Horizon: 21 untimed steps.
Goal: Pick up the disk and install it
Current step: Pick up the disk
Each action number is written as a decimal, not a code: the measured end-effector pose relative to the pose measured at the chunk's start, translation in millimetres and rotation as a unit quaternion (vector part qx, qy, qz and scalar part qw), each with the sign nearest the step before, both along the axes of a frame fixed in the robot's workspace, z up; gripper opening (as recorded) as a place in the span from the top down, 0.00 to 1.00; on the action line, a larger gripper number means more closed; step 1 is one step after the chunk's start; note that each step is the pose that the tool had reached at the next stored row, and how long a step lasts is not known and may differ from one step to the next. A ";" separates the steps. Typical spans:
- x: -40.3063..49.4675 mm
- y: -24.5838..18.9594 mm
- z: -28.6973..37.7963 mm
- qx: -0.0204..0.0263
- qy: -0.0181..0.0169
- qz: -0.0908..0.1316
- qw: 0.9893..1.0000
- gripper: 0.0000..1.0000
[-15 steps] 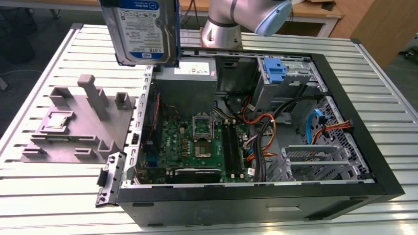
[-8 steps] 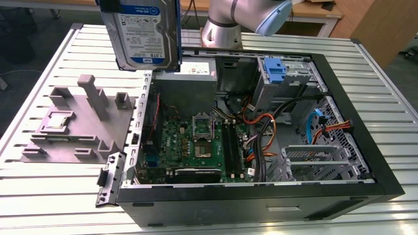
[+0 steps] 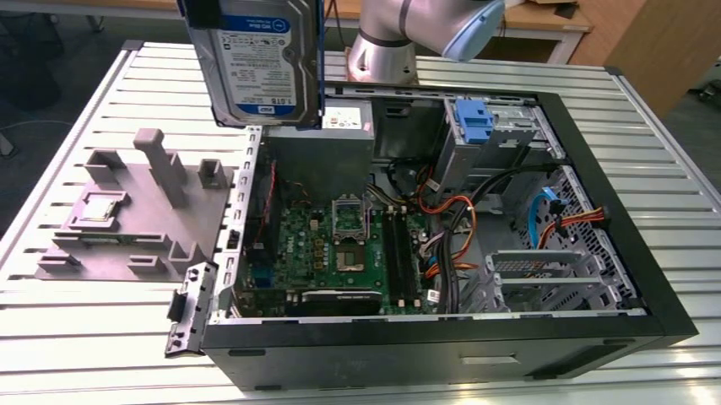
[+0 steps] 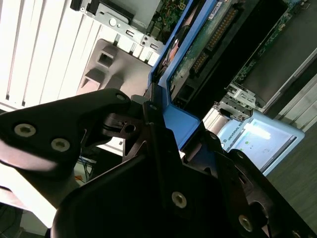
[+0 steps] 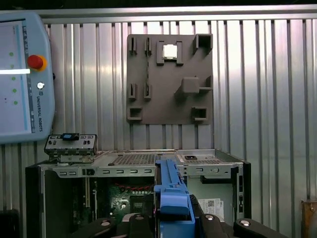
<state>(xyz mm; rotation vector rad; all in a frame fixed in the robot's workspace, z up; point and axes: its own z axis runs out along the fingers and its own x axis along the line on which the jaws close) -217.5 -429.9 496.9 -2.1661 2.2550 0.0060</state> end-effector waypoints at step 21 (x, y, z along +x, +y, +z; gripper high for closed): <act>6.6 -0.1 -0.4 0.000 0.000 0.000 1.000 0.63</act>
